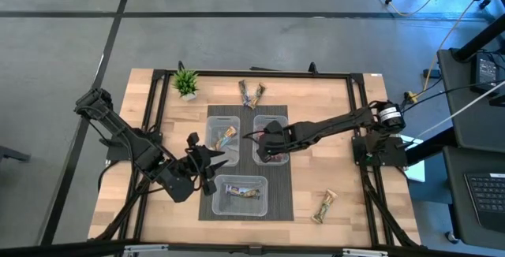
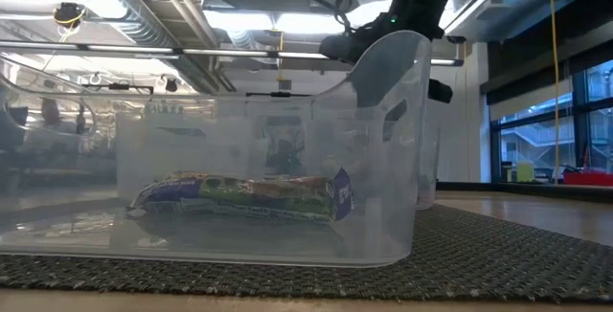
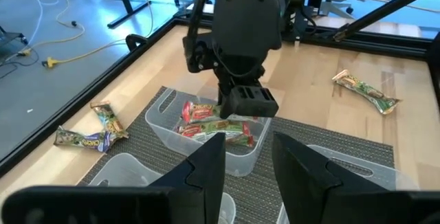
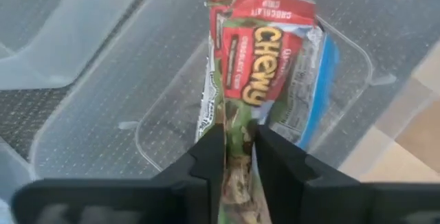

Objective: Pick and place Granola Bars by type
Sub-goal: Put the red granola bar into the top right transparent bin, then put the bottom yellow granola bar into the top left transparent bin

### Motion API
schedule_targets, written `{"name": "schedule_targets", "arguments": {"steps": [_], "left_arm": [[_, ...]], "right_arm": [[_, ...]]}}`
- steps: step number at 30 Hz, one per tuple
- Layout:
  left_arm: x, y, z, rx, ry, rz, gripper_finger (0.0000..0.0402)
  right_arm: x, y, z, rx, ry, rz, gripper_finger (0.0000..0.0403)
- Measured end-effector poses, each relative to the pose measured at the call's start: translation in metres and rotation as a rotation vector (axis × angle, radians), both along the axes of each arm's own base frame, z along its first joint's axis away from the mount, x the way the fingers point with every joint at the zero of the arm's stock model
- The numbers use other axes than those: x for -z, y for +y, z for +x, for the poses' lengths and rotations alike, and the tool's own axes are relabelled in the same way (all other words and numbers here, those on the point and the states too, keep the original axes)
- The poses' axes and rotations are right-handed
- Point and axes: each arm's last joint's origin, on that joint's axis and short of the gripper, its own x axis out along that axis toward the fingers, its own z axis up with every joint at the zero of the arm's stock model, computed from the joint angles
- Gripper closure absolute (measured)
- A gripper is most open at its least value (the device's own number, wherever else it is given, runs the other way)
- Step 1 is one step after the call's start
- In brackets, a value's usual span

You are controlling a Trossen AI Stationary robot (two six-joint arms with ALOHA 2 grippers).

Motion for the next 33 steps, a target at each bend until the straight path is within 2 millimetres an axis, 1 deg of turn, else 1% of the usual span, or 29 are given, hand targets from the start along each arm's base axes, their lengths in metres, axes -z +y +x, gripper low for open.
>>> {"name": "schedule_targets", "arguments": {"steps": [5, 8, 12, 15, 17, 19, 22, 23, 24, 26, 28, 30, 33], "left_arm": [[0.000, 0.000, 0.000, 0.008, 0.004, -0.021, 0.0290], [0.000, 0.000, 0.000, 0.008, 0.003, -0.023, 0.0290], [0.000, 0.000, 0.000, 0.008, 0.003, -0.023, 0.0290], [0.000, 0.000, 0.000, 0.008, 0.003, -0.023, 0.0290], [0.000, 0.000, 0.000, 0.008, 0.003, -0.022, 0.0290], [0.000, 0.000, 0.000, 0.008, 0.004, -0.022, 0.0290], [0.000, 0.000, 0.000, 0.008, 0.004, -0.022, 0.0290], [0.001, 0.000, 0.000, 0.008, 0.006, -0.020, 0.0290], [0.001, 0.000, 0.000, 0.008, 0.005, -0.021, 0.0290], [0.001, 0.000, 0.000, 0.007, 0.005, -0.021, 0.0290], [0.000, 0.000, 0.000, 0.007, 0.005, -0.020, 0.0290], [0.000, 0.000, 0.000, 0.010, 0.008, -0.014, 0.0290], [0.000, 0.000, 0.000, 0.011, 0.010, 0.006, 0.0290]], "right_arm": [[0.000, 0.000, 0.000, 0.000, 0.003, 0.000, 0.0253], [-0.003, 0.000, -0.004, -0.014, 0.025, -0.008, 0.0223], [-0.021, 0.004, -0.015, -0.032, 0.011, -0.005, 0.0202], [-0.036, 0.016, -0.026, -0.119, 0.013, 0.032, 0.0197], [-0.045, 0.026, -0.035, -0.187, 0.021, 0.087, 0.0197], [-0.051, 0.039, -0.044, -0.216, 0.032, 0.176, 0.0196], [-0.055, 0.066, -0.057, -0.309, 0.070, 0.285, 0.0196], [-0.055, 0.076, -0.062, -0.304, 0.089, 0.327, 0.0196], [-0.055, 0.086, -0.067, -0.259, 0.110, 0.383, 0.0196], [-0.055, 0.104, -0.077, -0.105, 0.150, 0.484, 0.0196], [-0.054, 0.121, -0.088, 0.028, 0.187, 0.533, 0.0196], [-0.053, 0.138, -0.102, 0.110, 0.218, 0.538, 0.0196], [-0.049, 0.159, -0.124, 0.258, 0.264, 0.495, 0.0196]]}}
